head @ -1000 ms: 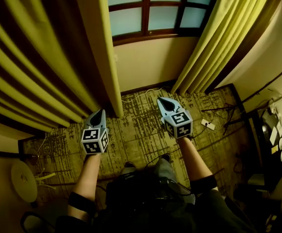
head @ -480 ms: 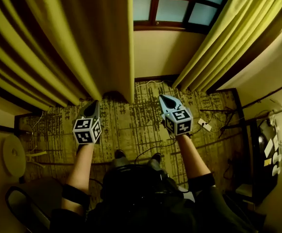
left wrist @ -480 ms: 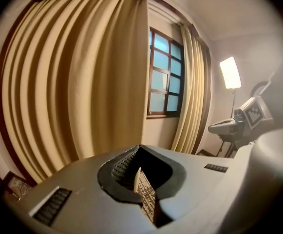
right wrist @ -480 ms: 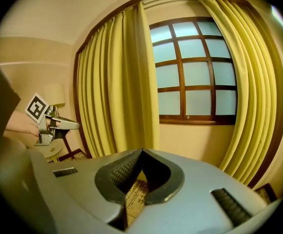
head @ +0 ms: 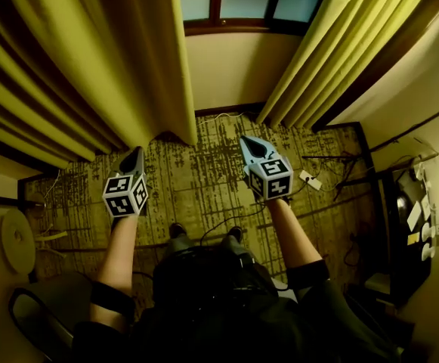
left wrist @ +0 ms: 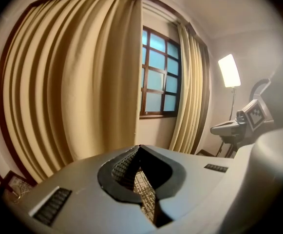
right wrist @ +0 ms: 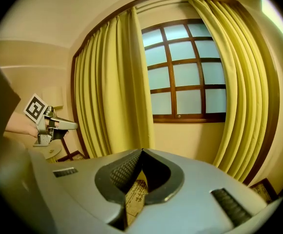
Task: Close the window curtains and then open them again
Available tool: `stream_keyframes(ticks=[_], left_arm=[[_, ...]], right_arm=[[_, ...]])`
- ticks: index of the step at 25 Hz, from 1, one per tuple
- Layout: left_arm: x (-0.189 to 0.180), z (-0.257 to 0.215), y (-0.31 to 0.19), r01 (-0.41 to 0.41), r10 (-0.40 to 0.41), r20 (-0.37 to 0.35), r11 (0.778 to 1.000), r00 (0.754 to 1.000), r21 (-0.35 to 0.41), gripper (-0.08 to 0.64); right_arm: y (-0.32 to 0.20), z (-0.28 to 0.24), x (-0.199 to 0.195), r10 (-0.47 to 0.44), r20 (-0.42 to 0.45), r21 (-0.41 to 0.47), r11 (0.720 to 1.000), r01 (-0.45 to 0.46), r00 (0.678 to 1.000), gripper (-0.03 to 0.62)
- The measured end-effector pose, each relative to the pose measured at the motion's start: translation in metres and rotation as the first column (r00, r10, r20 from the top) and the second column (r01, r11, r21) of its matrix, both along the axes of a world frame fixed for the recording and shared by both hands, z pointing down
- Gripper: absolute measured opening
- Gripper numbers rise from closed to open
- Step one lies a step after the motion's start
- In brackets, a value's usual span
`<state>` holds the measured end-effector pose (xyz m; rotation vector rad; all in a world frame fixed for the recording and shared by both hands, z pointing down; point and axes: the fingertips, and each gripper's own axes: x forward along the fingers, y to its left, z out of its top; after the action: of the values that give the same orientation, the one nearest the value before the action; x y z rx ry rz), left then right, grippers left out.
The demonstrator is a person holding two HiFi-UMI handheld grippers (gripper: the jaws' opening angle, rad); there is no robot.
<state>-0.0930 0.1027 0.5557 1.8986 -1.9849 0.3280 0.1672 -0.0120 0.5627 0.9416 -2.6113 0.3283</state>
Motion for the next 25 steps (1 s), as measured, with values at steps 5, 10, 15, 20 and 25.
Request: stream_keyframes(ticks=[5,10,15,20,25], left_arm=[[0.023,0.002,-0.006,-0.010,0.010,-0.015,1.000,1.000,0.002,0.000],[0.039,0.004,-0.007,-0.030,0.030,-0.028,1.000,0.999,0.001,0.000],[0.050,0.002,-0.012,-0.040,0.040,-0.029,0.999,0.999,0.004,0.000],[0.063,0.000,-0.022,-0.070,0.071,-0.020,0.997,0.997,0.012,0.000],[0.085,0.001,-0.039,-0.119,0.119,-0.014,0.993,0.993,0.001,0.000]], right_arm=[[-0.002,-0.002,0.028,0.027,0.003,0.002,1.000,-0.027,1.000,0.000],[-0.005,-0.006,0.049,0.059,0.009,0.008,0.998,-0.059,0.998,0.000],[-0.008,-0.008,0.059,0.076,0.020,0.010,0.997,-0.076,0.997,0.000],[-0.012,-0.002,0.067,0.087,0.020,0.003,0.996,-0.087,0.996,0.000],[-0.024,-0.002,0.084,0.107,0.024,0.003,0.994,-0.108,0.994,0.000]])
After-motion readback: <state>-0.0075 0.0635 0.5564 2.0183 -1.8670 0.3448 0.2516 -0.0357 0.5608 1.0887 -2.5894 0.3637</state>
